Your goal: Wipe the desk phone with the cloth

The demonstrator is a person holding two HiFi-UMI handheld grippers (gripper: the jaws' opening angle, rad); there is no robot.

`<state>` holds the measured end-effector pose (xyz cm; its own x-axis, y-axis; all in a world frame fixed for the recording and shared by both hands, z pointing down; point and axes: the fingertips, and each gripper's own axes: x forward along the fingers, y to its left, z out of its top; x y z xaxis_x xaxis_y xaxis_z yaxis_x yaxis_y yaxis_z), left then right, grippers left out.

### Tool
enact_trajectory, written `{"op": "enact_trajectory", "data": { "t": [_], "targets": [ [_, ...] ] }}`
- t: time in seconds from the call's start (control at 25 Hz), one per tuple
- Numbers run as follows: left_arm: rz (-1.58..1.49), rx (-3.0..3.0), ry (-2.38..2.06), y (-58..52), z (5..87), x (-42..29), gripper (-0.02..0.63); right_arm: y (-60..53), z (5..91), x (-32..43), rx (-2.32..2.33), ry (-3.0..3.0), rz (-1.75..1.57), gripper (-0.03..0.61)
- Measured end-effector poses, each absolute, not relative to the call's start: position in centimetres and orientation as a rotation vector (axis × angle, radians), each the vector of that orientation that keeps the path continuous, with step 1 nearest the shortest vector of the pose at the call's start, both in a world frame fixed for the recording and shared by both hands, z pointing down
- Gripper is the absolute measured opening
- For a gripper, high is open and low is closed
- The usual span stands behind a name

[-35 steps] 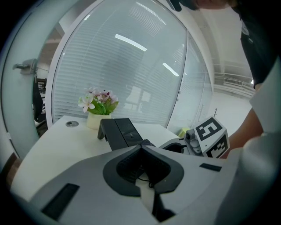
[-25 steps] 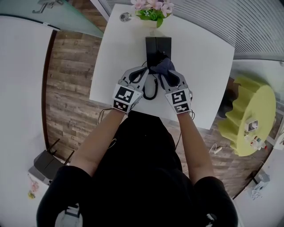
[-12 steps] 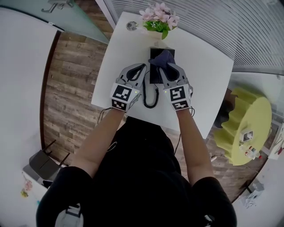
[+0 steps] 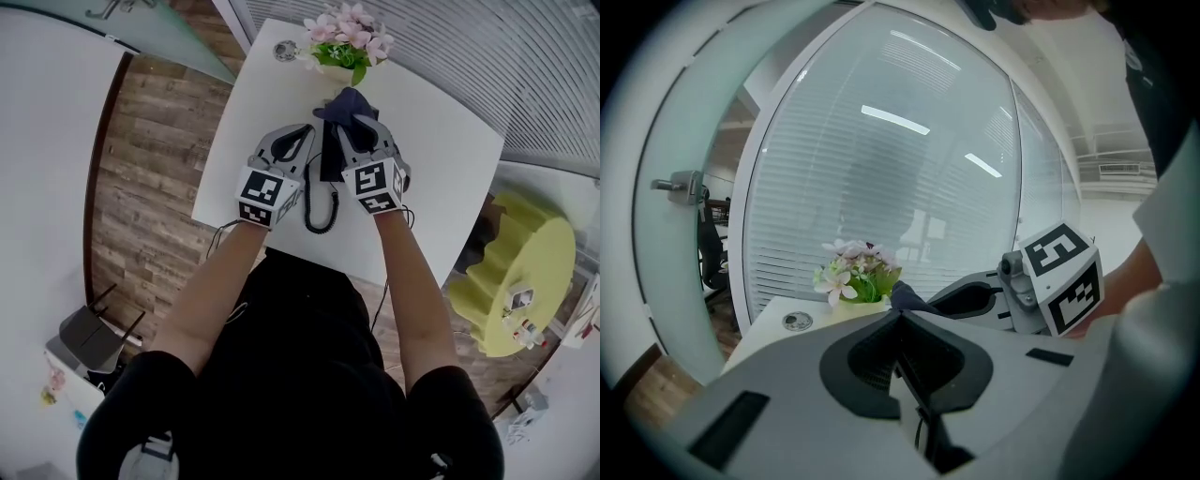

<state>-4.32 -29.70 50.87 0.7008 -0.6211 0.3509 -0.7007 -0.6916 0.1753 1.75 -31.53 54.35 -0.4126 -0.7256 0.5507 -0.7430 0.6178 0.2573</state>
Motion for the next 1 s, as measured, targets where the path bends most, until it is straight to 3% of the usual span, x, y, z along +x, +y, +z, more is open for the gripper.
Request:
{"op": "enact_trajectory", "data": {
  "t": [1.0],
  "targets": [
    [0.426, 2.548, -1.048, -29.5, 54.3, -4.8, 0.011, -31.0, 57.6, 1.2, 1.071, -2.192, -0.048, 0.095]
  ]
}}
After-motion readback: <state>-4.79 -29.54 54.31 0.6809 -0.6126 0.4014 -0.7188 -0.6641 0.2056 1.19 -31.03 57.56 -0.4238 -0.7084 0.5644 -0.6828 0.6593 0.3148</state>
